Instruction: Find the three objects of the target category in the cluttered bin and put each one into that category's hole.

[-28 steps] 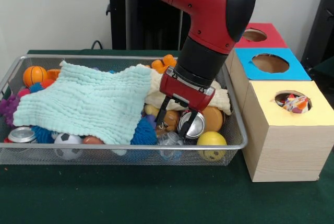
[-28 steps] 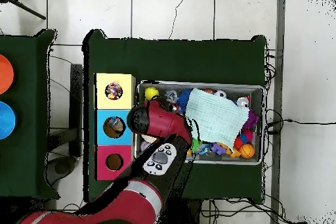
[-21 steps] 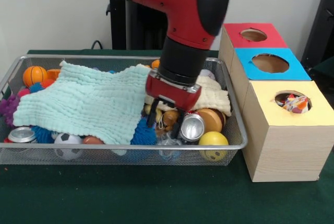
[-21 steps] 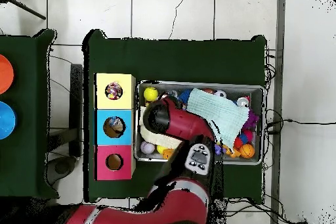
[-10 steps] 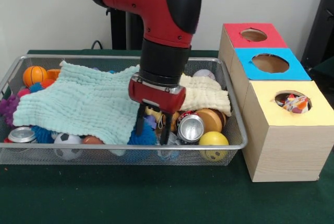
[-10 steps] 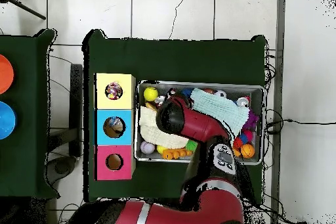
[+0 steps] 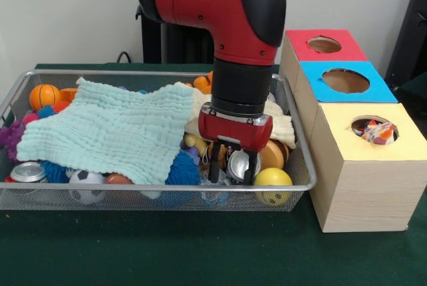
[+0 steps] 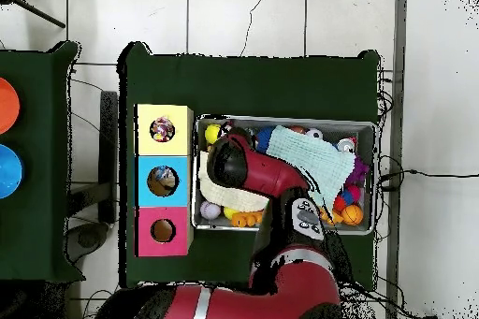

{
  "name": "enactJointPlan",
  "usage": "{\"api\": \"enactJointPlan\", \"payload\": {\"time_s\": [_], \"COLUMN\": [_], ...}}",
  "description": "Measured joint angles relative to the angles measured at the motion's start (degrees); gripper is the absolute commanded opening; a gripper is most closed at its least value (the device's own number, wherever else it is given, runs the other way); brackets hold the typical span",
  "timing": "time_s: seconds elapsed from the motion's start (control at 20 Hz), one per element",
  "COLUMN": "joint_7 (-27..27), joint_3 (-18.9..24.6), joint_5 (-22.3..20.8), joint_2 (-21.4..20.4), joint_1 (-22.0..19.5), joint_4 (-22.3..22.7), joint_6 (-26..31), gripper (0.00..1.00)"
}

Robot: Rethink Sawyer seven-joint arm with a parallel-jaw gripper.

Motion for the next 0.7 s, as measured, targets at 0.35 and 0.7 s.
{"api": "enactJointPlan", "payload": {"time_s": [0.35, 0.7], "joint_7": [0.0, 0.01], "joint_3": [-1.08, -5.45], "joint_5": [0.06, 1.65], "joint_2": [0.63, 3.21], "joint_1": [2.94, 7.03], "joint_4": [-0.37, -2.9], "joint_6": [-0.02, -0.02], "gripper": [1.0, 1.0]}}
